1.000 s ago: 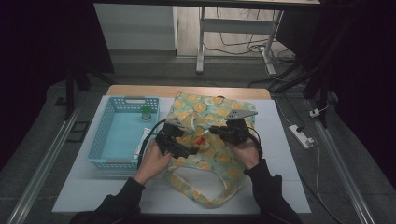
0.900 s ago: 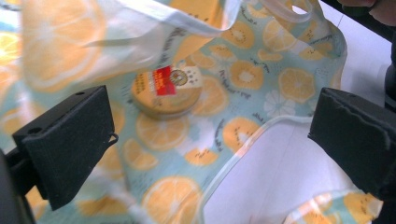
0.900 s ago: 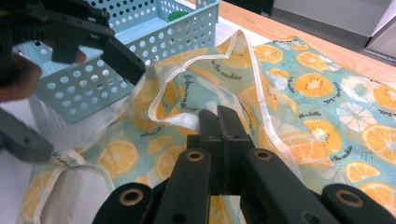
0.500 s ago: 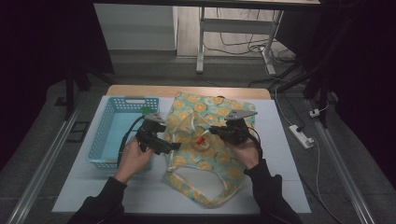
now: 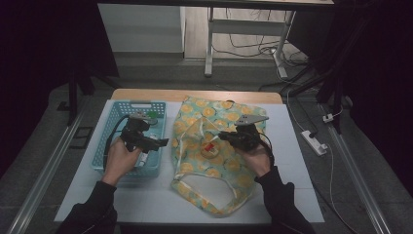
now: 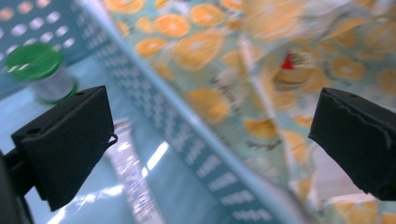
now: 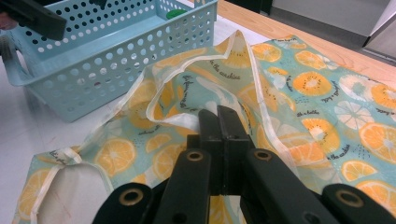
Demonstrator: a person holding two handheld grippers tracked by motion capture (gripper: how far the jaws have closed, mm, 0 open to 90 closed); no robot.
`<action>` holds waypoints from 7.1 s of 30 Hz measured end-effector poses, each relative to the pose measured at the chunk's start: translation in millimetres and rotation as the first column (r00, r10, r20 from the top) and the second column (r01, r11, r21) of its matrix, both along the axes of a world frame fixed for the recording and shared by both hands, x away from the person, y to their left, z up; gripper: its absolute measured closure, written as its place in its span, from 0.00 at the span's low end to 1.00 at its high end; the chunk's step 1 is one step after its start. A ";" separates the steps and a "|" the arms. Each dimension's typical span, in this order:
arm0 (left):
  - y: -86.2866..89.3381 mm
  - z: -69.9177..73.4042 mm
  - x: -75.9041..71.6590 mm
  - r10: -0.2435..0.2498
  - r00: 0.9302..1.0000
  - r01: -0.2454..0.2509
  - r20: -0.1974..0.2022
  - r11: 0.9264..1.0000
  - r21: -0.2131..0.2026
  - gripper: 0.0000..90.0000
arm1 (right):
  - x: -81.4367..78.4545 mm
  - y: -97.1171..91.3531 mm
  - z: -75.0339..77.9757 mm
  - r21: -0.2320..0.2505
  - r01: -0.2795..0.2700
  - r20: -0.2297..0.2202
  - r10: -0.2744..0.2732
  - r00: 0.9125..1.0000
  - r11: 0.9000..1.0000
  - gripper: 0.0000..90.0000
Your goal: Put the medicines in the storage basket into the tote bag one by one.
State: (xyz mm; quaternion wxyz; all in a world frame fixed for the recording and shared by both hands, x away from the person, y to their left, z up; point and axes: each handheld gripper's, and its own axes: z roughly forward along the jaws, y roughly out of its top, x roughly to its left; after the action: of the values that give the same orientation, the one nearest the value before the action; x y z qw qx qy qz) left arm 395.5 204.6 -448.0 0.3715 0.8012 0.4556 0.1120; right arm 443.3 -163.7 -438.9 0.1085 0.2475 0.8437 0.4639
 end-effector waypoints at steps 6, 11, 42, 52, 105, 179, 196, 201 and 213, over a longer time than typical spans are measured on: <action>18.7 -8.4 6.2 0.056 0.997 -0.055 -0.051 0.998 0.024 0.00 | 0.0 0.2 -0.3 -0.001 0.000 0.000 0.000 1.000 1.000 1.00; 25.7 -14.1 12.2 0.071 0.995 -0.068 -0.069 0.997 0.044 0.00 | 0.1 0.6 -1.1 -0.002 -0.001 -0.001 0.001 1.000 1.000 1.00; 10.4 -63.6 38.6 0.077 0.948 0.019 -0.309 0.955 0.296 0.22 | -1.5 1.1 0.3 0.003 -0.007 0.005 0.007 1.000 1.000 1.00; 11.6 -63.3 39.6 0.083 0.936 0.016 -0.343 0.961 0.275 0.58 | -1.0 0.4 0.4 0.007 -0.007 0.002 0.007 1.000 1.000 1.00; 11.4 12.1 11.2 0.034 0.990 -0.021 -0.140 0.996 0.090 0.80 | -2.8 -1.7 5.5 0.025 -0.004 0.016 0.004 1.000 1.000 1.00; -140.9 -27.1 46.7 -0.160 0.976 0.180 -0.148 0.975 0.132 0.80 | -2.7 1.1 3.1 0.023 -0.003 0.019 0.002 1.000 1.000 1.00; -150.5 -38.7 69.0 -0.056 0.984 0.093 -0.170 0.971 0.218 0.80 | -1.7 4.3 -2.3 0.008 -0.005 0.015 0.004 1.000 1.000 1.00; -151.1 -40.1 71.1 -0.039 0.984 0.076 -0.175 0.975 0.209 0.79 | -1.3 4.4 -3.2 0.006 -0.005 0.016 0.005 1.000 1.000 1.00; -150.7 -27.9 58.3 -0.096 0.988 0.118 -0.118 0.974 0.193 0.55 | -0.3 1.3 -1.3 0.013 0.000 0.018 0.000 1.000 1.000 1.00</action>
State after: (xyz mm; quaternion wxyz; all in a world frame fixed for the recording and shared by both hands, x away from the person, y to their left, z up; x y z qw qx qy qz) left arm 453.8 54.0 -475.9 0.2697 0.8626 0.4178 0.0933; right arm 443.0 -162.4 -440.2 0.1144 0.2442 0.8395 0.4718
